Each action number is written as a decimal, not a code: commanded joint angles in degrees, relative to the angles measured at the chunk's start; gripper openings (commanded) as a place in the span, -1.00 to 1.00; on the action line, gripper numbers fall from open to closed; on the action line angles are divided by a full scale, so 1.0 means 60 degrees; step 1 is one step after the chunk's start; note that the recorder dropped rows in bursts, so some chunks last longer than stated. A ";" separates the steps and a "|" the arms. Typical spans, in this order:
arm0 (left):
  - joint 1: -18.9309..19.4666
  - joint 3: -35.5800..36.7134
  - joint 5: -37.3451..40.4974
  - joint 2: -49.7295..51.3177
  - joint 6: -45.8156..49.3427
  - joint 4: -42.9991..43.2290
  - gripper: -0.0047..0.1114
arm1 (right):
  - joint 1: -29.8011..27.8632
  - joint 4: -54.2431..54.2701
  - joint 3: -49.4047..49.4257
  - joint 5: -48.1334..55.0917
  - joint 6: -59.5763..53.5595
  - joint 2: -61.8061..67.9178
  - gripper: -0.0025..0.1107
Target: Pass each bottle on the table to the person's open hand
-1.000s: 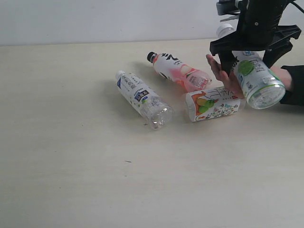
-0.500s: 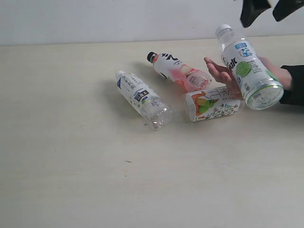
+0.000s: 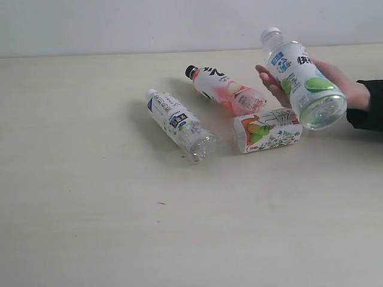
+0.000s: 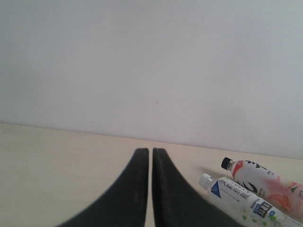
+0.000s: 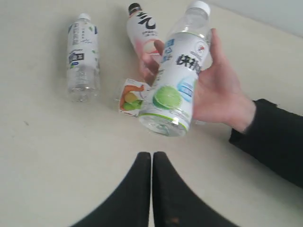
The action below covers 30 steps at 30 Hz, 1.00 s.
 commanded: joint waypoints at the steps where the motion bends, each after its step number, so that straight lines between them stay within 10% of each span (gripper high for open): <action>1: 0.0003 0.0005 -0.0019 -0.0063 0.0004 0.0023 -0.83 | -0.0033 -0.0630 0.2207 -0.1394 -0.0134 -0.2453 -0.93; 17: 0.0003 0.0005 -0.0019 -0.0063 0.0004 0.0023 -0.83 | -0.0033 -0.2086 0.4613 -0.1228 0.0106 -0.7734 -0.93; 30: 0.0003 0.0005 -0.0019 -0.0063 0.0004 0.0023 -0.83 | -0.0033 -0.3698 0.4613 -0.1006 0.2442 -0.7746 -0.93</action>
